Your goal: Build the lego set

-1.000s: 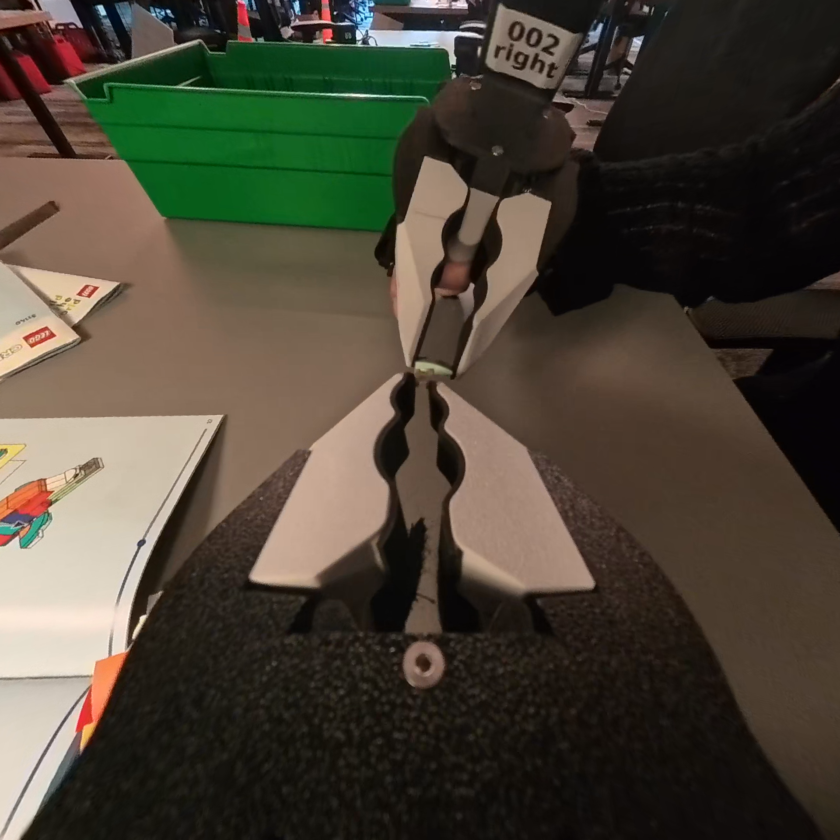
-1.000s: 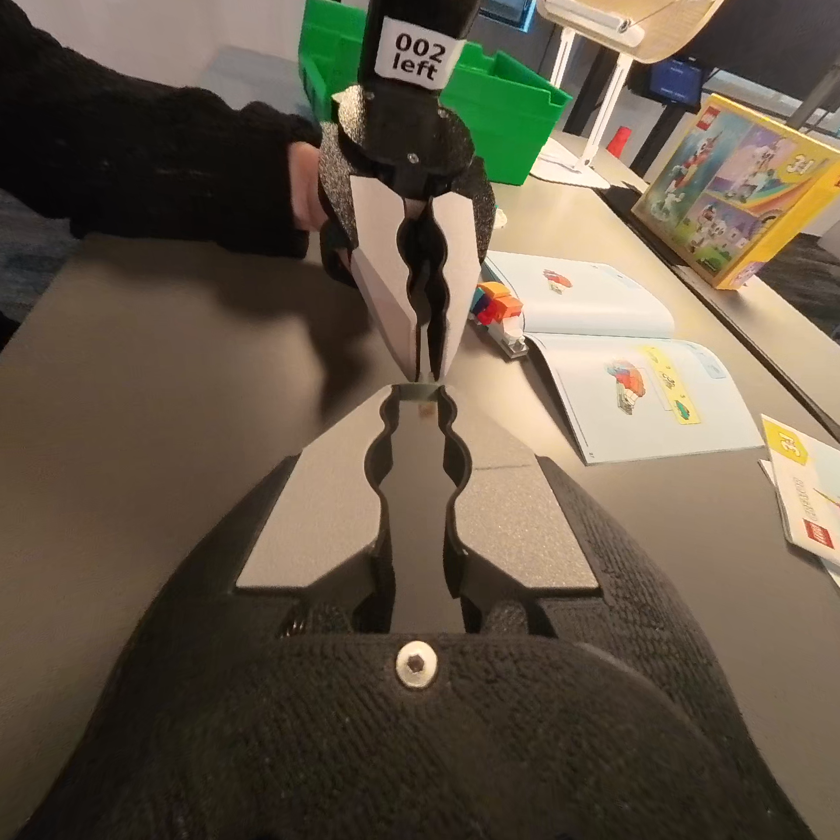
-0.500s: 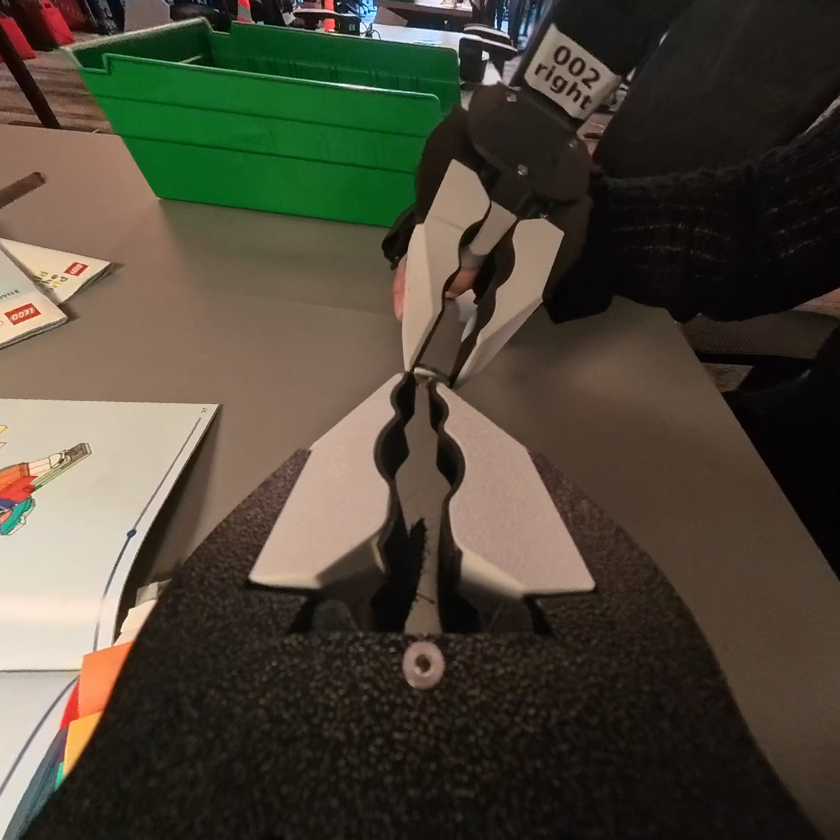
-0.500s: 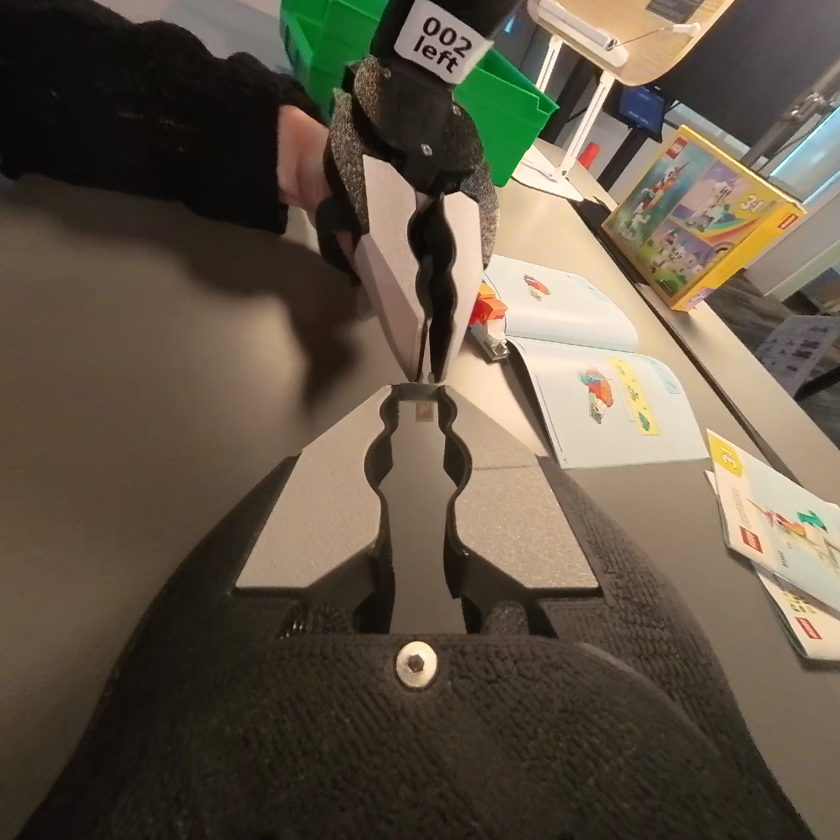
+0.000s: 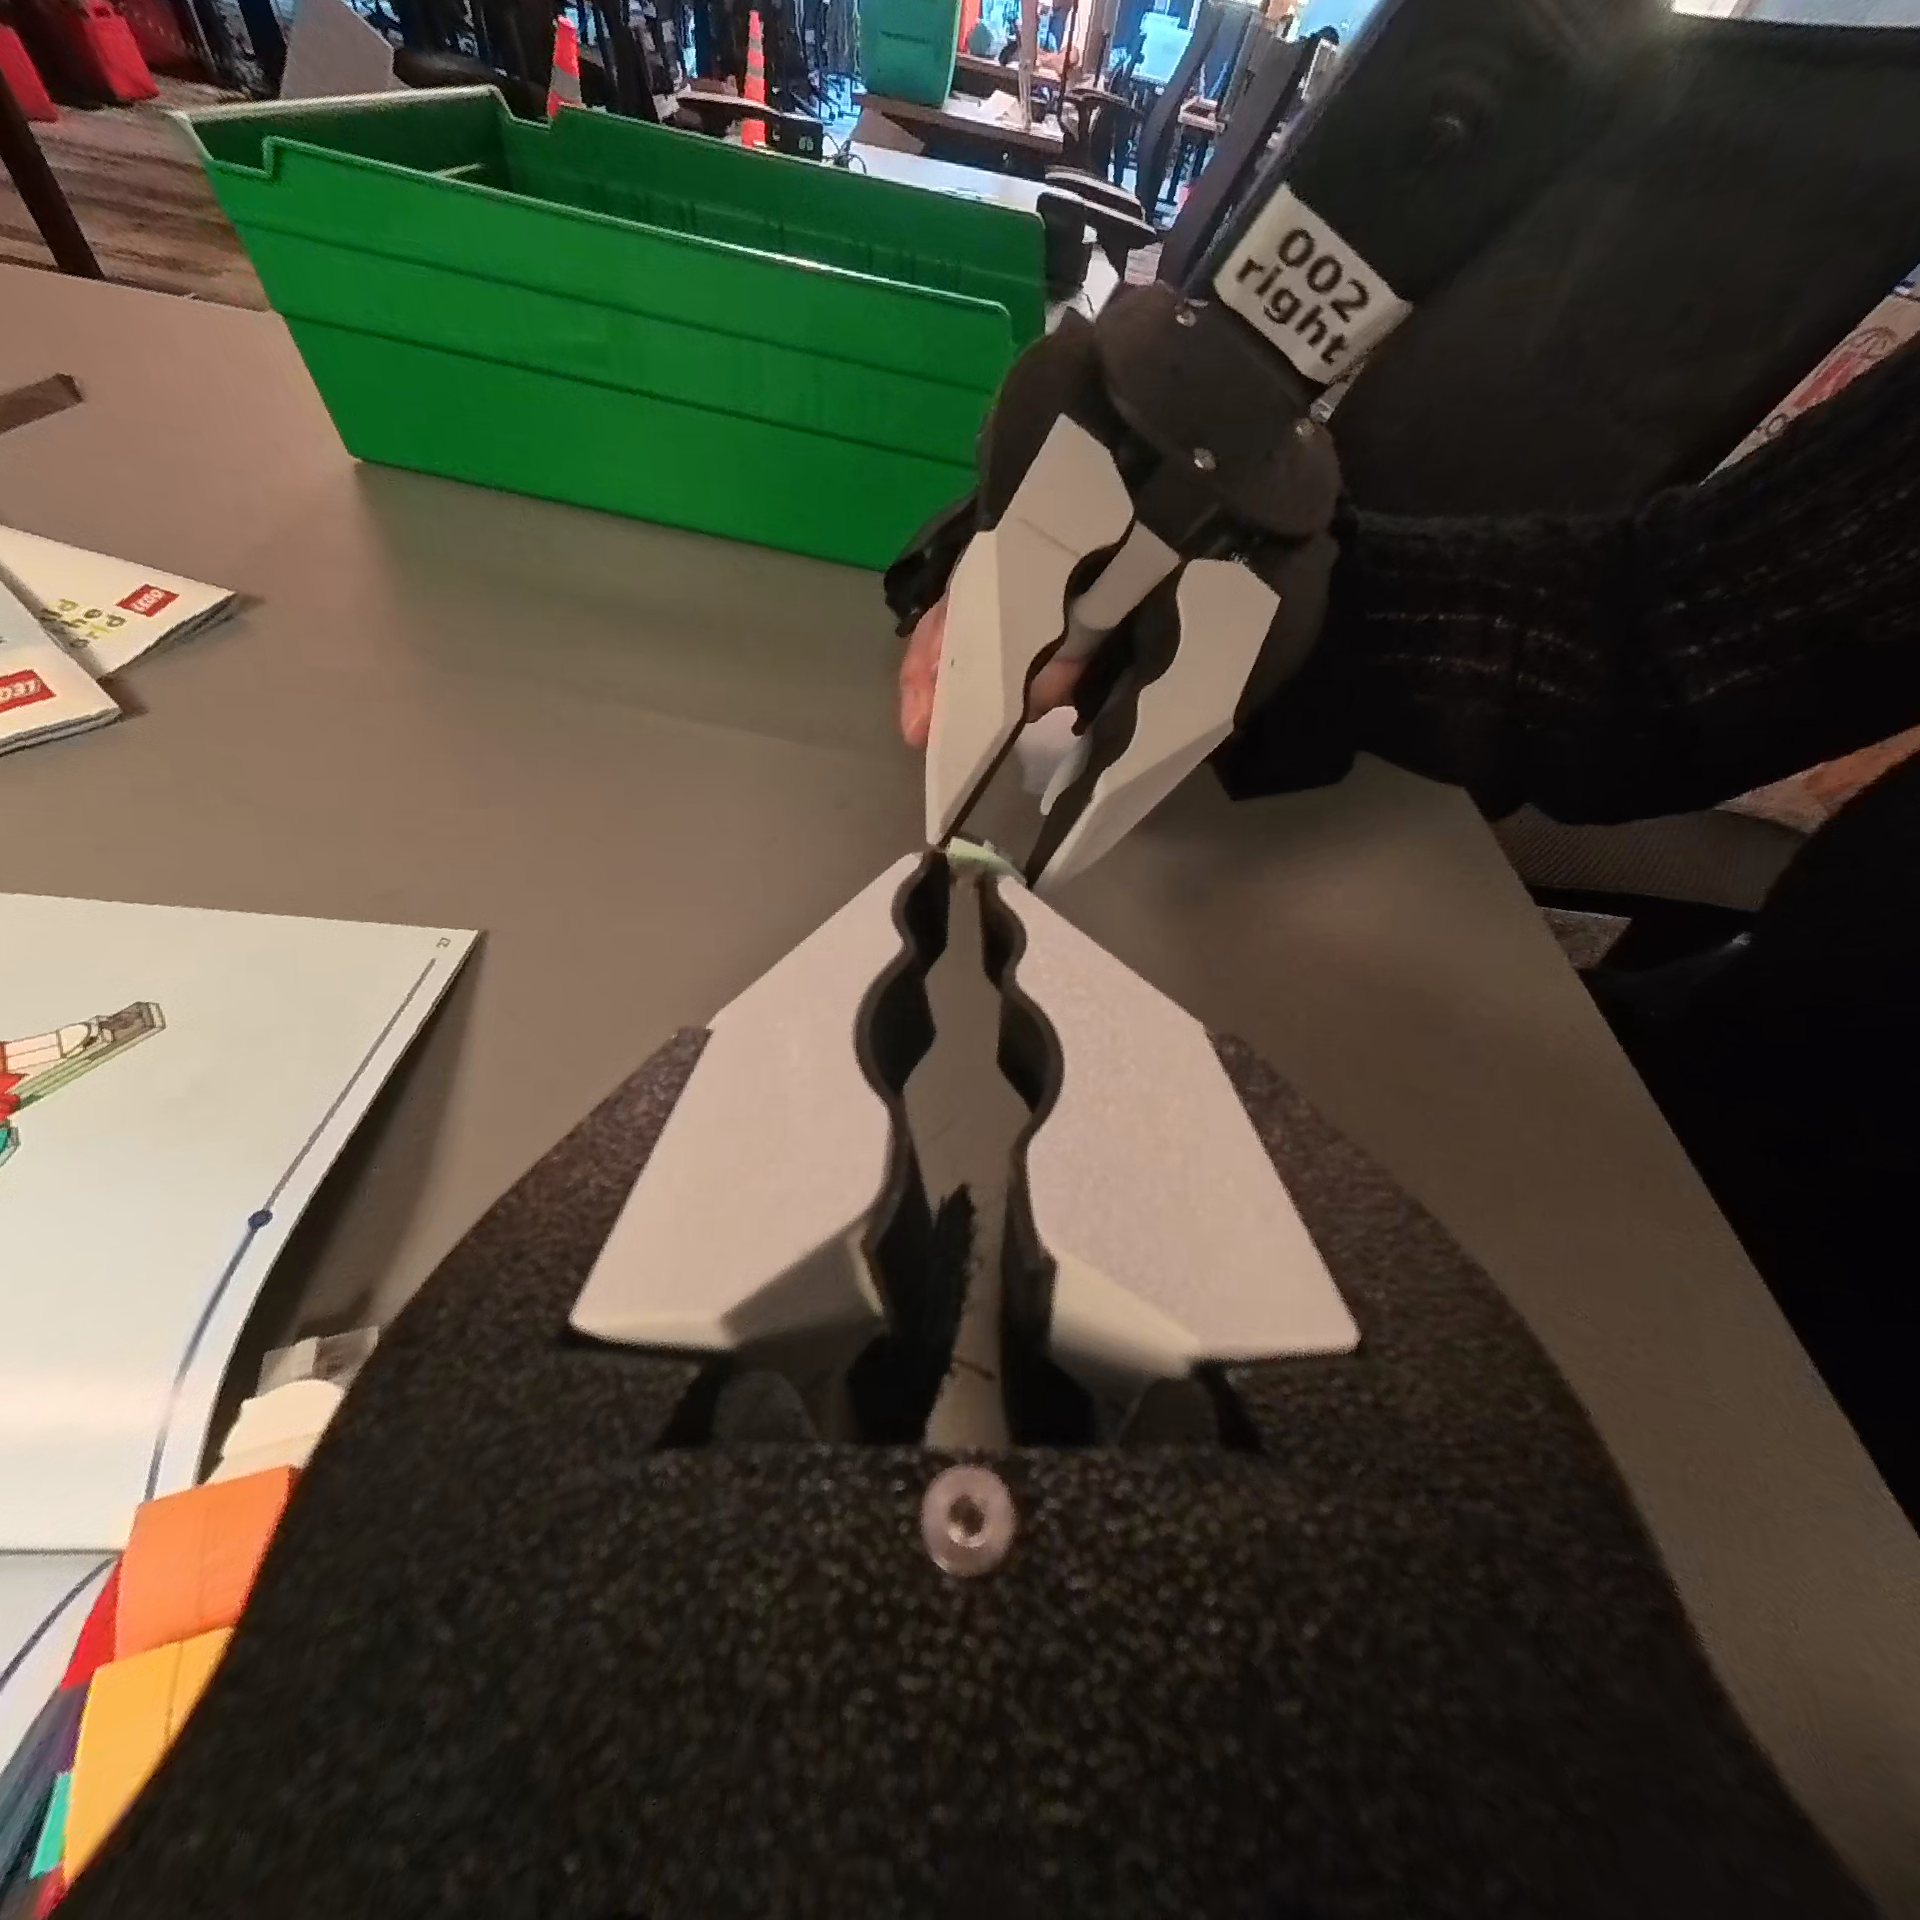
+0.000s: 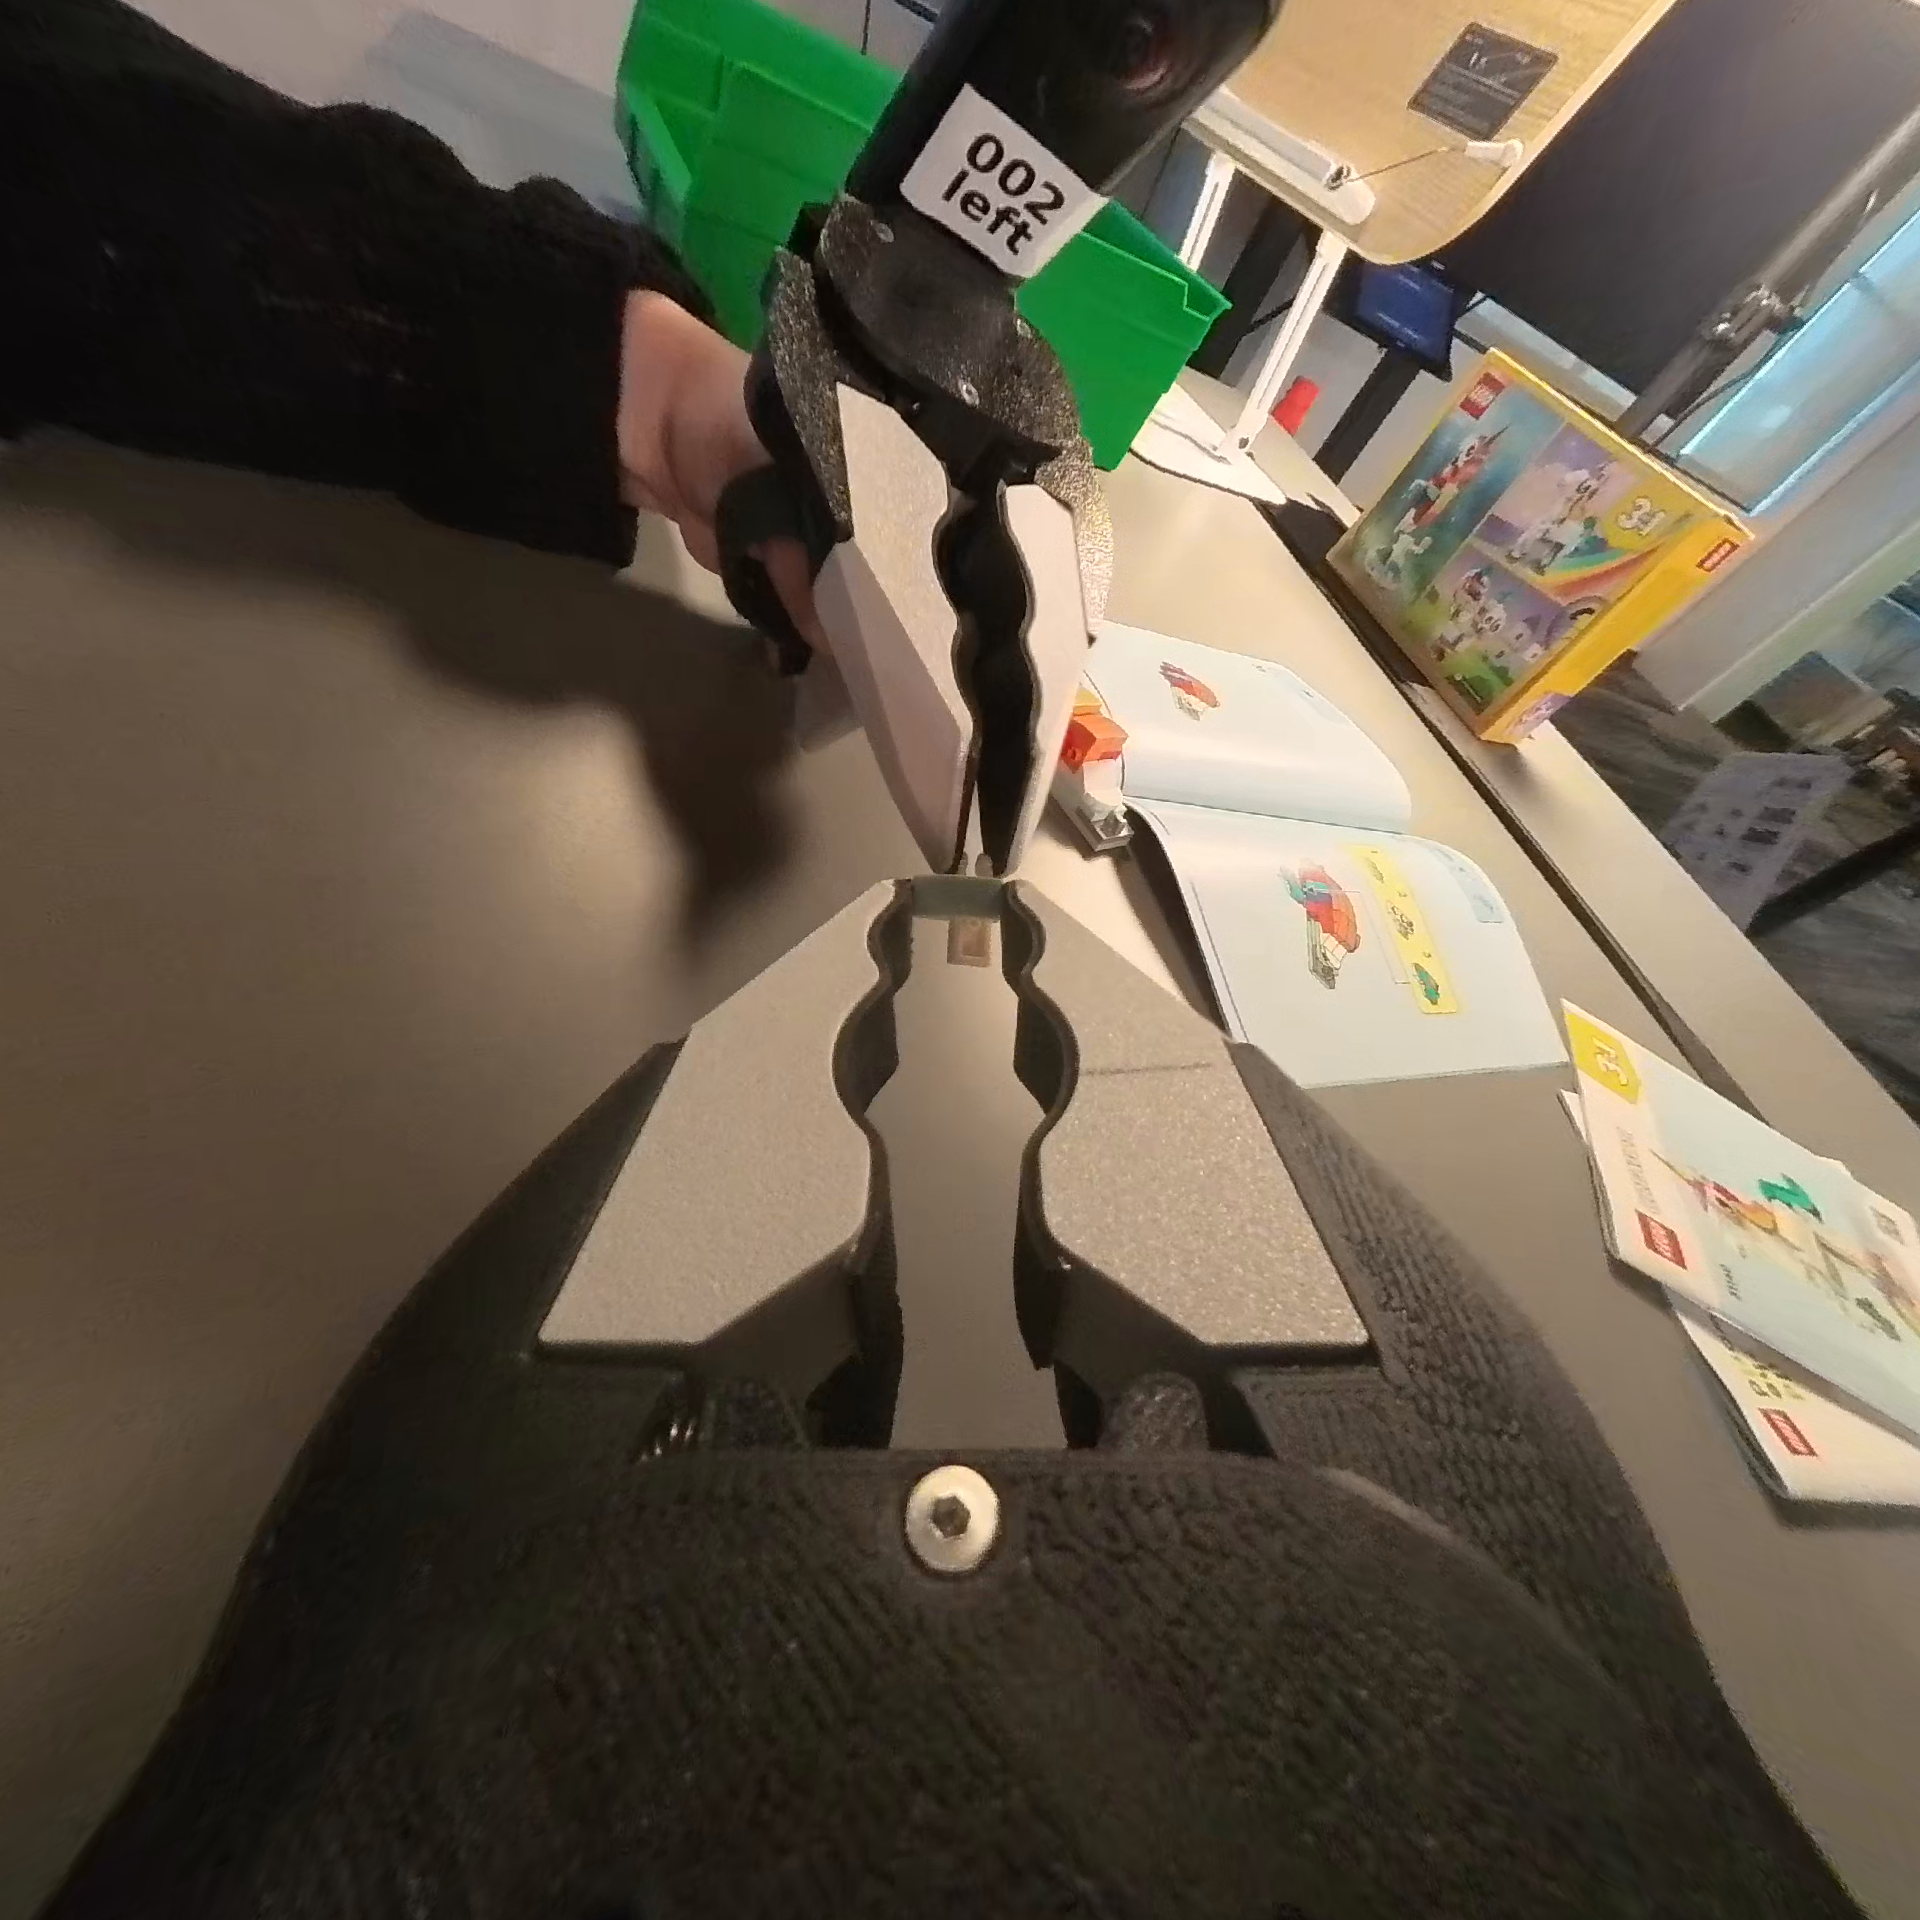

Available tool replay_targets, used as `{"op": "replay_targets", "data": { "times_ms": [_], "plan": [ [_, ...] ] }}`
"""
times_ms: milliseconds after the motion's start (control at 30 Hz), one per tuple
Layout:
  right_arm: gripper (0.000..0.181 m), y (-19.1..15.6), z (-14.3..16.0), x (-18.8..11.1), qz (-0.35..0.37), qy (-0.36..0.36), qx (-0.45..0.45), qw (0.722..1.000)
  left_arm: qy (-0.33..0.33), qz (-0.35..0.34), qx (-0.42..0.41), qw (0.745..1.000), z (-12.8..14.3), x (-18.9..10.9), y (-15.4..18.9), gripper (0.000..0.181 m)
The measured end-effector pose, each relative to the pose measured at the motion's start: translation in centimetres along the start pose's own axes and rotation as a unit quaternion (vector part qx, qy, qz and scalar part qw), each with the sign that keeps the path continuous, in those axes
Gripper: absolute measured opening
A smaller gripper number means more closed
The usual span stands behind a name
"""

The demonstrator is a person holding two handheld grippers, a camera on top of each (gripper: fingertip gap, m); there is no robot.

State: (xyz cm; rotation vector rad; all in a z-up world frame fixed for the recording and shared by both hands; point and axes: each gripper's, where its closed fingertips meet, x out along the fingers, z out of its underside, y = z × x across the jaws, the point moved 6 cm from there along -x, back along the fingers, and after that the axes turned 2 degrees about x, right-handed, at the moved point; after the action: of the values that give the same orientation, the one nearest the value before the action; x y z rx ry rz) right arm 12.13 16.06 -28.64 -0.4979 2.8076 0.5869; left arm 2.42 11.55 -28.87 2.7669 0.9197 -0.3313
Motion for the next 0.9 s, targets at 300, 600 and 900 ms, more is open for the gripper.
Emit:
{"op": "replay_targets", "data": {
  "times_ms": [300,600,900],
  "plan": [
    [0.015,-0.05,0.02,0.18,0.009,0.000,-0.009,1.000,0.004,0.001,-0.006,1.000,-0.03,-0.11,-0.10,0.004],
    [0.016,0.18,-0.30,0.14,0.013,0.028,0.011,0.999,0.035,0.009,-0.024,0.999,-0.47,-0.43,-0.18,0.004],
    [0.015,0.34,-0.84,-0.16,0.012,0.050,0.029,0.998,0.061,0.023,-0.032,0.997,-0.93,-0.63,-0.08,0.004]
  ]
}}
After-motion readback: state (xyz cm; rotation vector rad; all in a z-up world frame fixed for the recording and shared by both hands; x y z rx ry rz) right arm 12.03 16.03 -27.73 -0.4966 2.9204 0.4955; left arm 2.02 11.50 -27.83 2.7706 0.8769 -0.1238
